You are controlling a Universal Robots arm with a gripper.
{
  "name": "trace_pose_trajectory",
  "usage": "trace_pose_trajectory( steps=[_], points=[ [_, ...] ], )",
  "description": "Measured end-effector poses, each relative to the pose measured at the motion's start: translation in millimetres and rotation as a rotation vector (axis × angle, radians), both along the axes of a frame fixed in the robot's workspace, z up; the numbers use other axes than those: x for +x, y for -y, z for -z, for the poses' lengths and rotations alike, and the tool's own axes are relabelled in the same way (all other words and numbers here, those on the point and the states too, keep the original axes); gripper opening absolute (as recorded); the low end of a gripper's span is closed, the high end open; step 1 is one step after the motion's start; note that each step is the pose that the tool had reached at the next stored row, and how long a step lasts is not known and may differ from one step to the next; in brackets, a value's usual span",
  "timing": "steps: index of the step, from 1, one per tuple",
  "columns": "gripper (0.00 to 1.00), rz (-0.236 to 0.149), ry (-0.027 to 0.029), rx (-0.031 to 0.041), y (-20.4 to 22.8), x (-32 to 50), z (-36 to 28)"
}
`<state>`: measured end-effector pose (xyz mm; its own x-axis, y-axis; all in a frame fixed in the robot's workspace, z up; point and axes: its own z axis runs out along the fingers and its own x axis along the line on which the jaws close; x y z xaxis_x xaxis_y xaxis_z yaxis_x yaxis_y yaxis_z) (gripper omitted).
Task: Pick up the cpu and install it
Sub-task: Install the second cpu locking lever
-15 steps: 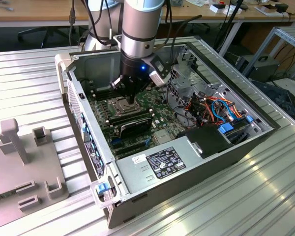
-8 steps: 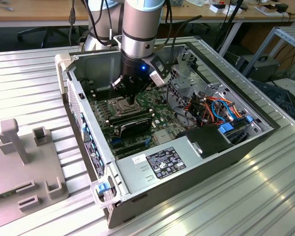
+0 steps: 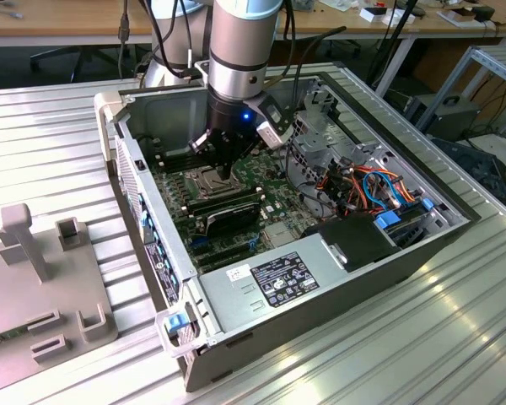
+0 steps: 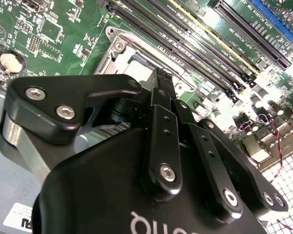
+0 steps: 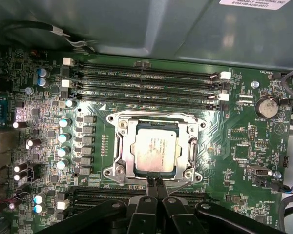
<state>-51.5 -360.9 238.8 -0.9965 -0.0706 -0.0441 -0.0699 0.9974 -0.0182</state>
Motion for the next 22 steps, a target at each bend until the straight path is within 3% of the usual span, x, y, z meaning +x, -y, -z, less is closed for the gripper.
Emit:
trace_pose_trajectory(
  steps=[5, 7, 12, 22],
  points=[
    [0.11, 0.0, -0.0008, 0.0, 4.1, 0.0, 0.0],
    [0.11, 0.0, -0.0009, -0.0001, 4.4, 0.0, 0.0],
    [0.11, 0.0, -0.0008, 0.0, 4.4, 0.0, -8.2],
    [0.11, -0.001, -0.0002, -0.0001, 5.1, -4.3, -8.8]
  ],
)
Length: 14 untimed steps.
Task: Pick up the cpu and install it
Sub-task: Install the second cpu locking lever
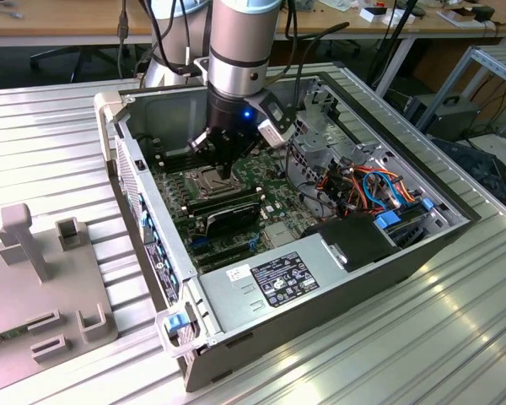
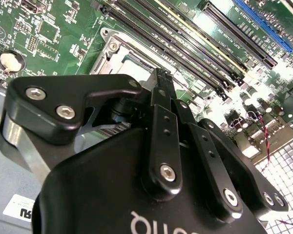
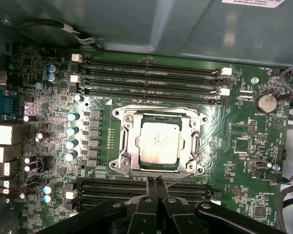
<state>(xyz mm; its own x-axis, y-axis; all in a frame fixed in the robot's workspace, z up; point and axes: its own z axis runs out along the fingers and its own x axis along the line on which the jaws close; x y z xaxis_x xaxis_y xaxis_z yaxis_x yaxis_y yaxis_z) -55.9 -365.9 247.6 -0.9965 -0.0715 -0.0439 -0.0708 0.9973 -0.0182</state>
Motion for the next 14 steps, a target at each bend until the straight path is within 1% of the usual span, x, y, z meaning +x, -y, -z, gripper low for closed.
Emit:
trace_pose_trajectory(
  steps=[4, 8, 9, 12, 14],
  points=[
    [0.11, 0.0, 0.0, -0.0023, 0.0, 0.0, -4.0],
    [0.11, 0.0, 0.0, -0.0022, 0.0, -0.1, -4.2],
    [0.11, 0.0, 0.0001, -0.0025, 0.3, -0.9, -4.3],
    [0.11, 0.0, 0.0029, -0.0023, 0.5, -5.4, -4.2],
    [0.11, 0.0, 0.0031, -0.0022, 0.5, -6.9, -4.1]
  ],
)
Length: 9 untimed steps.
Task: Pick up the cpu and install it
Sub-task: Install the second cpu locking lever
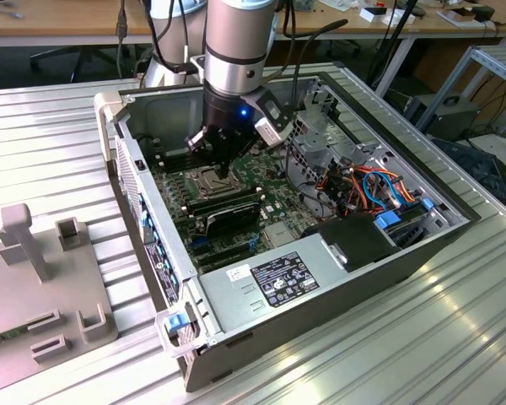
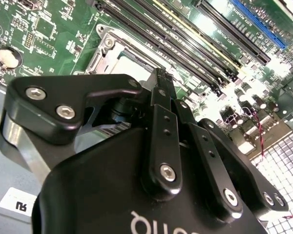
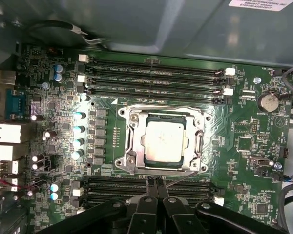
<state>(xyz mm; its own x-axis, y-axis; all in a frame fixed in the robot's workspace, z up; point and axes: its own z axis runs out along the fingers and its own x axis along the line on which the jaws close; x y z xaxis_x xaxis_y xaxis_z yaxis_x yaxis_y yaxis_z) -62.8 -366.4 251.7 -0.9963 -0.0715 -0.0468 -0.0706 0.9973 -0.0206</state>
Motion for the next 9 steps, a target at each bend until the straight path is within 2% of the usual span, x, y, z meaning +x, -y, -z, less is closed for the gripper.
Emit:
trace_pose_trajectory(
  steps=[9],
  points=[
    [0.11, 0.0, -0.0001, -0.0013, 0.0, -5.4, 1.5]
  ],
)
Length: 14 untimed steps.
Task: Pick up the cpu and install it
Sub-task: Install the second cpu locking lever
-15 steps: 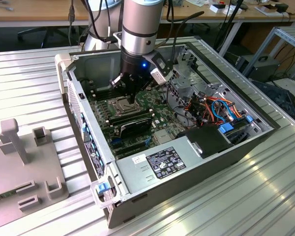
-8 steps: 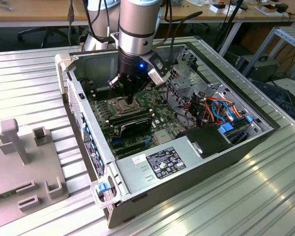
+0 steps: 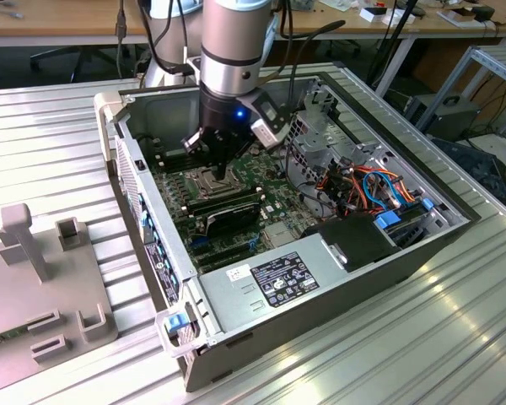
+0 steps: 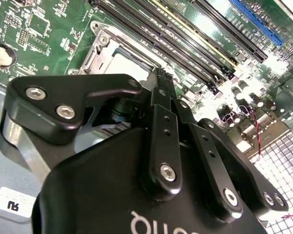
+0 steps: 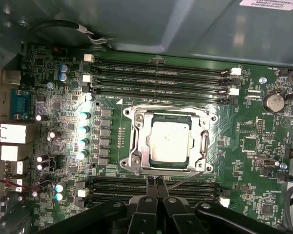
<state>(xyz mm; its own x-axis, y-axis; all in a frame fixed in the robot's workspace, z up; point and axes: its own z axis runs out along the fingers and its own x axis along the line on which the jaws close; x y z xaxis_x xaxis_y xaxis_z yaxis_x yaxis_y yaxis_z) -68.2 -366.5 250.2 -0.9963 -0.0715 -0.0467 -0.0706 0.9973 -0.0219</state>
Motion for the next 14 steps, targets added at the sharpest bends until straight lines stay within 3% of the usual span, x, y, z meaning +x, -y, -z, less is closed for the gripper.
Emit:
trace_pose_trajectory(
  steps=[14],
  points=[
    [0.11, 0.0, 0.0, -0.0002, 2.0, -1.5, 0.5]
  ],
)
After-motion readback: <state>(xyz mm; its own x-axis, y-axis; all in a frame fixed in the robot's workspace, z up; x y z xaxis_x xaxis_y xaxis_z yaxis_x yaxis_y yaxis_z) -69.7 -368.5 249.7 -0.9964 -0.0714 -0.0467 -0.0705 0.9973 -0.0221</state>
